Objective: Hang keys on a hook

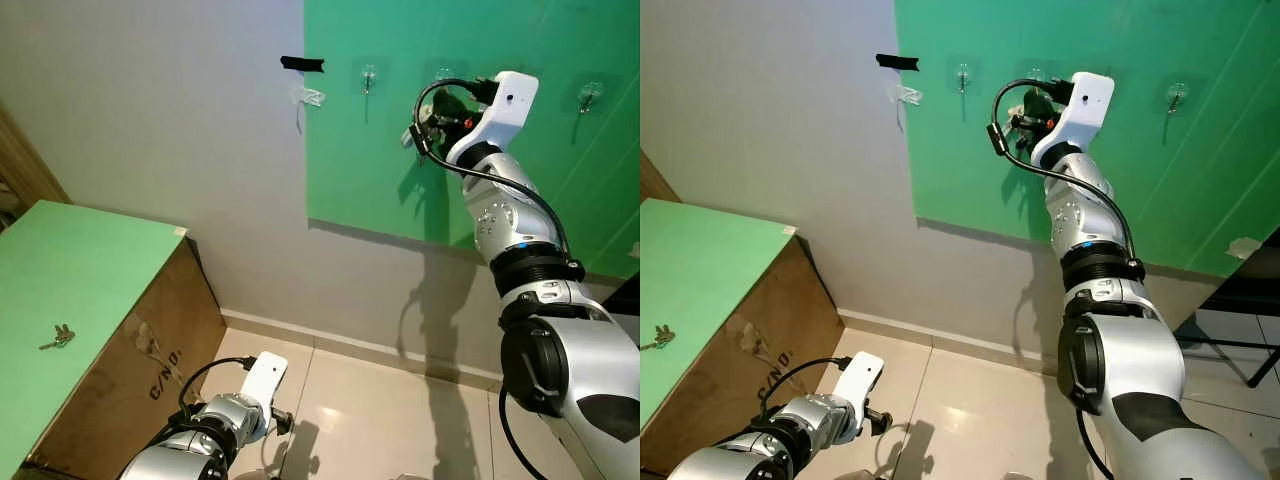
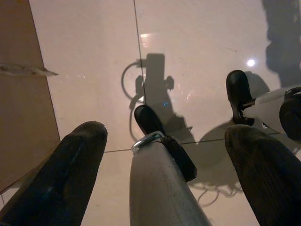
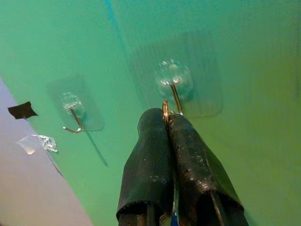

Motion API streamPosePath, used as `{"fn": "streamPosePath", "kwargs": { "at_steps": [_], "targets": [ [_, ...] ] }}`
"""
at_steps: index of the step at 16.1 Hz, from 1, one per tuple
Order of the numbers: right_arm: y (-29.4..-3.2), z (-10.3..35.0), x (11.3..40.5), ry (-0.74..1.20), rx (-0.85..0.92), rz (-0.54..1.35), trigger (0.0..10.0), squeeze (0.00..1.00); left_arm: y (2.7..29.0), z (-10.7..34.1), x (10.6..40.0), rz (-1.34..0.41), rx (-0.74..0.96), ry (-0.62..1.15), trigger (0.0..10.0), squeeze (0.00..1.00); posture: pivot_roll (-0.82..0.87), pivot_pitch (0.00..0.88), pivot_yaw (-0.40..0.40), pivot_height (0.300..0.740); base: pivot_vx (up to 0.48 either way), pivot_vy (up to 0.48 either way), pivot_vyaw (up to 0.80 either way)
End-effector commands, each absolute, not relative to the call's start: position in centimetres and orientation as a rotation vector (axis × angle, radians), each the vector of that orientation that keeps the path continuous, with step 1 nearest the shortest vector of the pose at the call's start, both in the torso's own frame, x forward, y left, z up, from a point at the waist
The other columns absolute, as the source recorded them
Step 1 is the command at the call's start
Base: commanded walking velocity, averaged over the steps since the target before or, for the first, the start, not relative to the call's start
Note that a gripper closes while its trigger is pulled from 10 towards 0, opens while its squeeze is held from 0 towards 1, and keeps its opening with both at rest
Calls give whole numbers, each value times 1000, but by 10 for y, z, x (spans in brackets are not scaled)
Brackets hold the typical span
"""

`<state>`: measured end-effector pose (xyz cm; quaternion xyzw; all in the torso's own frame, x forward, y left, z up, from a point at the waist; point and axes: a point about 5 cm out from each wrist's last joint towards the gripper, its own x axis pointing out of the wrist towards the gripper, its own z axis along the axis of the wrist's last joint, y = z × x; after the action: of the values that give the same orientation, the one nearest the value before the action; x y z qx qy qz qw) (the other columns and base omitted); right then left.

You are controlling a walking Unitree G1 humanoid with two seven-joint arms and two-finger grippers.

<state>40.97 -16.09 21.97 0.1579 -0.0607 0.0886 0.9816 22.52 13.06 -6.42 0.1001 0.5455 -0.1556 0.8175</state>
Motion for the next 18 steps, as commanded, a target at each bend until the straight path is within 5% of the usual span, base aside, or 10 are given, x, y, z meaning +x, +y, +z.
{"fn": "streamPosePath", "kwargs": {
  "at_steps": [1,10,13,17,18],
  "targets": [
    [-159,231,413,-130,374,199,0,0,132,-66,223,-333,215,1173,10000,0,-91,0,39,740,0,0,0],
    [-156,225,414,-52,514,243,0,0,132,-66,222,-329,209,1175,10000,0,-90,0,34,740,0,0,0],
    [-160,215,415,27,711,218,0,0,133,-66,222,-326,207,1175,10000,0,-88,0,34,740,0,0,0],
    [-162,210,414,44,688,200,0,0,133,-66,222,-327,208,1175,10000,0,-88,0,35,740,0,0,0],
    [-162,211,414,25,559,193,0,0,133,-66,223,-328,210,1175,10000,0,-88,0,35,740,0,0,0]
  ]
}}
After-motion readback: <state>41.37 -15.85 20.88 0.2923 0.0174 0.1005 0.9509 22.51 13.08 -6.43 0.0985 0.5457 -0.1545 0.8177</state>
